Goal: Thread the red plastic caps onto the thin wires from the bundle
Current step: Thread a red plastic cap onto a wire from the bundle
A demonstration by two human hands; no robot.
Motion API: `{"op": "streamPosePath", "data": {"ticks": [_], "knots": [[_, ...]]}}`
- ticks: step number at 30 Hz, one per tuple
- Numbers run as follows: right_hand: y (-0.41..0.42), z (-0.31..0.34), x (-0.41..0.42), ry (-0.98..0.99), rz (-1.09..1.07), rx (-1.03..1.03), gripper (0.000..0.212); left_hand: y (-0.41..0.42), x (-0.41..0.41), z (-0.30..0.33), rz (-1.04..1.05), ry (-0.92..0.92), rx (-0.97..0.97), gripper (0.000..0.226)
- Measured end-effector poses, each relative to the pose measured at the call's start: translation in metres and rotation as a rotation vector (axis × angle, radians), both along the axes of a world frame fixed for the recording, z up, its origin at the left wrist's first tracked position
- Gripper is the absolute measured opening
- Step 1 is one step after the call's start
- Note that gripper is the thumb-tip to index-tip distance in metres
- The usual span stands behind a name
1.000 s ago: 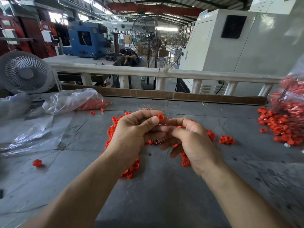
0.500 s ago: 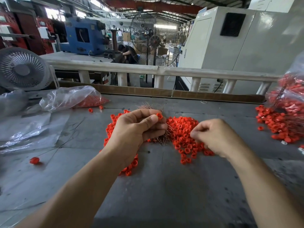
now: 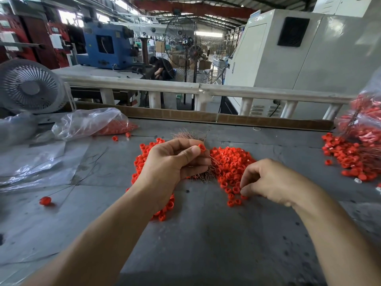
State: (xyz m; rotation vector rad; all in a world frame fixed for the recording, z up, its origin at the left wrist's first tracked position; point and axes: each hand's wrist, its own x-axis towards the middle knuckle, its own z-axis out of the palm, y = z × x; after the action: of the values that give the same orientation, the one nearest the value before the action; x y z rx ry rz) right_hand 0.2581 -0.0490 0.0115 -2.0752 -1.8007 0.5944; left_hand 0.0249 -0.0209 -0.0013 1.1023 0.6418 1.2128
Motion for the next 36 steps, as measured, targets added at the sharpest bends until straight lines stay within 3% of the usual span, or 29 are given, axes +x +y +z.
{"op": "streamPosePath", "data": {"ticks": [12, 18, 21, 24, 31, 36], "knots": [[-0.007, 0.007, -0.011, -0.233, 0.022, -0.061, 0.016, 0.003, 0.001, -0.004, -0.006, 0.0, 0.004, 0.015], [-0.008, 0.006, -0.011, -0.209, 0.011, -0.028, 0.018, 0.002, 0.001, -0.004, -0.021, -0.007, 0.01, 0.015], [-0.004, 0.003, -0.008, -0.105, 0.011, 0.028, 0.014, 0.001, 0.001, -0.004, -0.027, -0.002, 0.016, 0.019], [0.0, -0.001, -0.008, 0.13, 0.006, 0.097, 0.011, 0.001, 0.002, -0.003, -0.029, 0.002, 0.02, 0.02], [0.0, 0.005, -0.031, 0.61, 0.044, 0.444, 0.012, -0.002, 0.005, -0.002, -0.028, 0.024, 0.047, 0.021], [-0.006, 0.006, -0.053, 0.76, 0.136, 0.574, 0.014, -0.005, 0.007, -0.001, -0.008, 0.066, 0.071, 0.018]]}}
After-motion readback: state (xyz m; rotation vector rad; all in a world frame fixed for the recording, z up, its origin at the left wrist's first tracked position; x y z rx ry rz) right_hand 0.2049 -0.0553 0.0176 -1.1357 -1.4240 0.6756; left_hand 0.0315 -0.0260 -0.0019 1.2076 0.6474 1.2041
